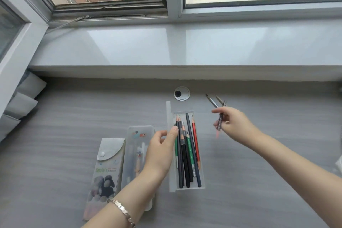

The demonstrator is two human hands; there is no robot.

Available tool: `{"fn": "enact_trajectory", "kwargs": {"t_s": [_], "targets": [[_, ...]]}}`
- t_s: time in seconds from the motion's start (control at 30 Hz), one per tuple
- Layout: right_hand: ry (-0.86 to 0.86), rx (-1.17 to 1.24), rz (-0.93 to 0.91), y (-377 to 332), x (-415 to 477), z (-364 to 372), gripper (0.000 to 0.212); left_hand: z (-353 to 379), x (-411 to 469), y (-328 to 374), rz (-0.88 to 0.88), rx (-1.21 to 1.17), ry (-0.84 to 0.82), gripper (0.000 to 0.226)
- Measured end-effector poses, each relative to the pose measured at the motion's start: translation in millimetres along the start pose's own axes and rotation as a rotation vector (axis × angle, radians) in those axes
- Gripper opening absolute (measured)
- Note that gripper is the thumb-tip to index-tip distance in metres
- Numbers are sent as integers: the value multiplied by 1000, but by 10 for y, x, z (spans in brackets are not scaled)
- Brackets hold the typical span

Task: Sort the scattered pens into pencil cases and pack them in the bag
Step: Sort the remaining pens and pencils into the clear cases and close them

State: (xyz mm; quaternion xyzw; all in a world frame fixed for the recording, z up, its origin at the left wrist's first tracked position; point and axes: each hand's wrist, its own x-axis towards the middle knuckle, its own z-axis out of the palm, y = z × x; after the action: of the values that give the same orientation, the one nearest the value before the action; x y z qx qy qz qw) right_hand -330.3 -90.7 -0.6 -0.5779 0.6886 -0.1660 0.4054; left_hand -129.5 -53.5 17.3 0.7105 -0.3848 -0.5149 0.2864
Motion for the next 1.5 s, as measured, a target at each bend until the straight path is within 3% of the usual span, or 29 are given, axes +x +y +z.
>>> {"fn": "enact_trajectory", "kwargs": {"t_s": [0.07,0.13,0.2,0.33,0.5,0.57,0.73,0.9,1.3,1.4,1.5], "targets": [[52,-55,30,-17,16,-132,4,-1,42,9,-9,-12,0,42],[101,-77,103,-36,40,-214,36,15,66,26,-22,-24,-4,41],[188,-125,100,-97,113,-225,47,14,86,52,-29,-28,-6,40],[192,-326,94,-131,445,-60,22,-1,113,105,-22,-27,-9,40],[105,-664,73,-96,620,264,28,-35,101,164,-2,-20,-9,38],[81,-645,82,-40,646,355,30,-58,101,158,1,-20,-4,38],[150,-302,177,90,600,336,33,-64,76,110,-3,-14,-11,40],[282,-441,176,151,553,253,31,-31,34,80,4,-10,-42,31],[-6,-946,182,295,383,233,28,10,25,64,-7,10,-27,40],[-26,-781,160,269,213,169,19,19,-7,41,-8,42,-30,41],[101,-230,127,41,38,7,9,27,-42,10,-16,48,-31,41]]}}
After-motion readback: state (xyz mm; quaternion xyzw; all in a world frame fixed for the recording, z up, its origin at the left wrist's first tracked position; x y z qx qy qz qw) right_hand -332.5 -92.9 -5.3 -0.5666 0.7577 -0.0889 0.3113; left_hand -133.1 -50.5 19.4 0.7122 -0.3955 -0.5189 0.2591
